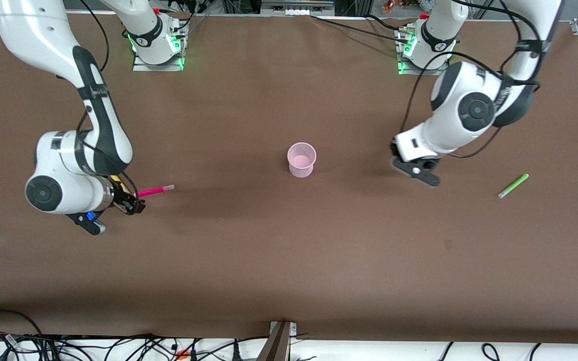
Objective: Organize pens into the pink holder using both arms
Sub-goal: 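Carry the purple marker into the pink cup with the left gripper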
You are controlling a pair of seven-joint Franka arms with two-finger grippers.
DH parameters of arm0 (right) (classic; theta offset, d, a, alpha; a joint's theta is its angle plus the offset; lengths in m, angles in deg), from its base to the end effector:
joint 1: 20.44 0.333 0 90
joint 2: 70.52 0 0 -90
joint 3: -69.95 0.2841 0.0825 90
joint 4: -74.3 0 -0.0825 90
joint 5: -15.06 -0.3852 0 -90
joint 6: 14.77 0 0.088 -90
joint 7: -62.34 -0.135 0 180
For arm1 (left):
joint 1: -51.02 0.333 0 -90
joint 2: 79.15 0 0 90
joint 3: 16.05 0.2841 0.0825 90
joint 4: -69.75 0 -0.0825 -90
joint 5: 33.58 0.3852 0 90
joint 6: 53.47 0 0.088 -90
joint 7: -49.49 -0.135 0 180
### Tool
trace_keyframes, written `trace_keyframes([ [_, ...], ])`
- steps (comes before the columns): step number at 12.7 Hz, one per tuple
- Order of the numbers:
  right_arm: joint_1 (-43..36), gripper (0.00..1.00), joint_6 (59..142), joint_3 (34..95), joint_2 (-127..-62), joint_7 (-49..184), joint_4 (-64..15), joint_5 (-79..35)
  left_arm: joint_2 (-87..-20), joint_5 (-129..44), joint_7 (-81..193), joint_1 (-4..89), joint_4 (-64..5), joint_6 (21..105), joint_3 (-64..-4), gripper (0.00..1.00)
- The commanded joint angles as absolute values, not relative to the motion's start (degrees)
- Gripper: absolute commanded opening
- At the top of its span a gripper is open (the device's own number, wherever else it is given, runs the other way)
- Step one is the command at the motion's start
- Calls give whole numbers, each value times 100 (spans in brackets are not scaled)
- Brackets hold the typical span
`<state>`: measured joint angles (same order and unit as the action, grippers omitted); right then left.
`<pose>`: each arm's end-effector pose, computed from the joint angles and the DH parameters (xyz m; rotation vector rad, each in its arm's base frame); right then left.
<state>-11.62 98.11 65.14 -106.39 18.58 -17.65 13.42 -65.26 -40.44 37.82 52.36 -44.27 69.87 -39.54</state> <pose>0.6367 0.0504 0.1919 2.8132 -1.0251 -0.3398 0.5362 -0.2245 0.2884 2.8550 -0.7494 -0.1185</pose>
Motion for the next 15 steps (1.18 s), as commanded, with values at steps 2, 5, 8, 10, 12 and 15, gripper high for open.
trace_keyframes([
  [2,-1235,99,10780,6529,-10682,1313,-2402,1366,-5544,-5261,2238,5277,-3512,7667,-4495,0],
  [5,-1235,99,11188,6529,-10647,1225,-2730,1366,-5095,-6379,885,5208,-3142,8088,-4891,0],
  [8,-1235,99,11162,6538,-10603,1101,-2835,1357,-4770,-6487,344,5119,-3080,9168,-5400,0],
  [10,-1261,87,11232,6529,-10498,1101,-3011,1104,-4690,-6504,335,4875,-3193,9934,-5604,0],
  [12,-1270,71,11363,6529,-10410,1110,-3143,708,-4655,-6504,309,4698,-3544,10531,-5639,0],
  [15,-1305,64,11408,6520,-10401,1172,-3196,689,-4427,-6478,239,4451,-3660,11246,-5639,0],
])
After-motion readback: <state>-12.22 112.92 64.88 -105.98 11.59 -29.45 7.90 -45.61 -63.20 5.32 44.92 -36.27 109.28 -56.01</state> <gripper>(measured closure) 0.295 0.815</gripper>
